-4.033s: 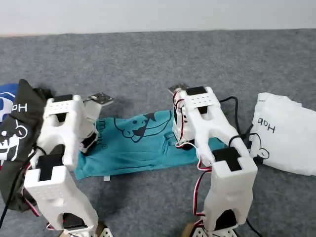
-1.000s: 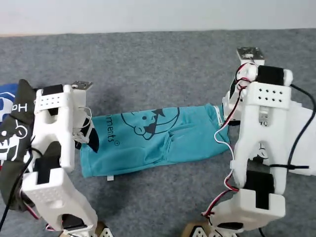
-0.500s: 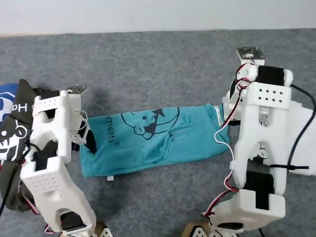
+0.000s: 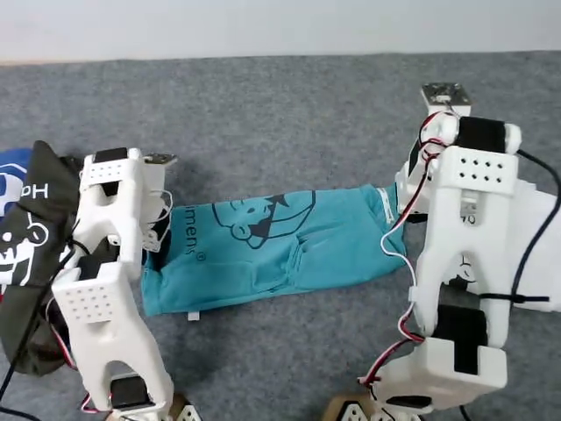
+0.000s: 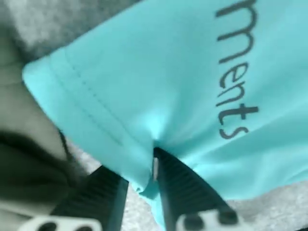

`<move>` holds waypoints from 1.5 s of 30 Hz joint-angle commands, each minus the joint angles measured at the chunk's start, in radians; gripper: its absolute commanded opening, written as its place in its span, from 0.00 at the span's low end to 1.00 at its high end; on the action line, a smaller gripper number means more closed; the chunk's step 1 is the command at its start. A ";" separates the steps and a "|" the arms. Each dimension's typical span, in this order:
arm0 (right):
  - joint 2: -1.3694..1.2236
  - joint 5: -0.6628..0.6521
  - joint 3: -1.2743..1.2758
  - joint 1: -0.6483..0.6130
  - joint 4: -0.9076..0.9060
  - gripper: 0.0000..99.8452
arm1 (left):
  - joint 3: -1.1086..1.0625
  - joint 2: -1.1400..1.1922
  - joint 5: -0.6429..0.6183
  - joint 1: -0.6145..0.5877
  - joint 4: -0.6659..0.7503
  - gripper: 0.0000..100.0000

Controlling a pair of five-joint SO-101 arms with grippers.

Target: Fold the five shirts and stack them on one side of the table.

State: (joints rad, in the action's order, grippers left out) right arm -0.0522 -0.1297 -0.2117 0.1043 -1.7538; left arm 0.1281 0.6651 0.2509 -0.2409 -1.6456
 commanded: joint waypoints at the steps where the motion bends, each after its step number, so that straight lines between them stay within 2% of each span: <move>1: 0.093 0.003 -0.009 0.013 -0.036 0.01 | 0.002 -0.008 0.028 -0.006 -0.005 0.00; 8: 0.219 -0.032 -0.009 0.042 -0.036 0.01 | 0.005 -0.196 0.041 -0.064 -0.092 0.00; 13: 0.245 -0.087 -0.003 0.151 -0.036 0.01 | -0.007 -0.288 0.061 -0.040 -0.110 0.00; 24: 0.248 -0.127 0.020 0.277 -0.033 0.01 | -0.013 -0.385 0.015 0.322 -0.109 0.00; 31: 0.255 -0.120 0.117 0.334 -0.025 0.01 | 0.165 -0.384 -0.061 0.493 -0.109 0.00; 40: 0.255 -0.115 0.137 0.335 -0.025 0.01 | 0.321 -0.382 -0.126 0.727 -0.107 0.00; 45: 0.255 -0.115 0.137 0.335 -0.027 0.01 | 0.421 -0.348 -0.187 0.807 -0.095 0.00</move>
State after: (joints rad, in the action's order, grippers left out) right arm 0.1504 -0.2463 -0.0660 0.4281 -1.7538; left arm 0.4672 0.3383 0.1020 0.5263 -1.7238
